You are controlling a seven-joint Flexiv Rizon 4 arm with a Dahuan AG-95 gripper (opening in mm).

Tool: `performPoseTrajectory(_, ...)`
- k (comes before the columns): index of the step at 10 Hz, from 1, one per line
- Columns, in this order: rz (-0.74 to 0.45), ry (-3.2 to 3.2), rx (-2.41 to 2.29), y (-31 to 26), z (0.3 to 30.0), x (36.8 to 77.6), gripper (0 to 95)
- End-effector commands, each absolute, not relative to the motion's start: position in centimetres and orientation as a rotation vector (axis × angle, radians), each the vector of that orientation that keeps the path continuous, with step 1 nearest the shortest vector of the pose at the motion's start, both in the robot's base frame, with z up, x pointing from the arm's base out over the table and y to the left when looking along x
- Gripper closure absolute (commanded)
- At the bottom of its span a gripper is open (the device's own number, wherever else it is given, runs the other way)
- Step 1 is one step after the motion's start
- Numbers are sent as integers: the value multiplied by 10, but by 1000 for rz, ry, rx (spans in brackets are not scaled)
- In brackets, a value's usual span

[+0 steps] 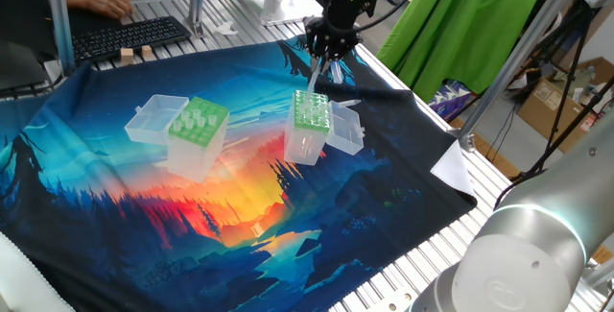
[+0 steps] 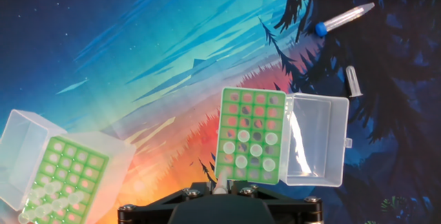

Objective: Transfer all large pipette tips from one holder to another

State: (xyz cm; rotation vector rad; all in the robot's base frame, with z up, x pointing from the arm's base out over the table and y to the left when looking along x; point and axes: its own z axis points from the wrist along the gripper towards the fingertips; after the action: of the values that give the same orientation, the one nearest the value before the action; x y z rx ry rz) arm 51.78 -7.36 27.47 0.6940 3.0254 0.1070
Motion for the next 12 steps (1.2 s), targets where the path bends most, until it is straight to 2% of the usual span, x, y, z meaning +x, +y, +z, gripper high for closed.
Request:
performPoseTrajectory(1, 83, 3045, 716, -74, 282, 518, 950)
performPoseTrajectory(7, 29, 3049, 837, -80, 288, 512, 950)
performPoseTrajectory(12, 61, 3040, 835, -80, 282, 510, 950)
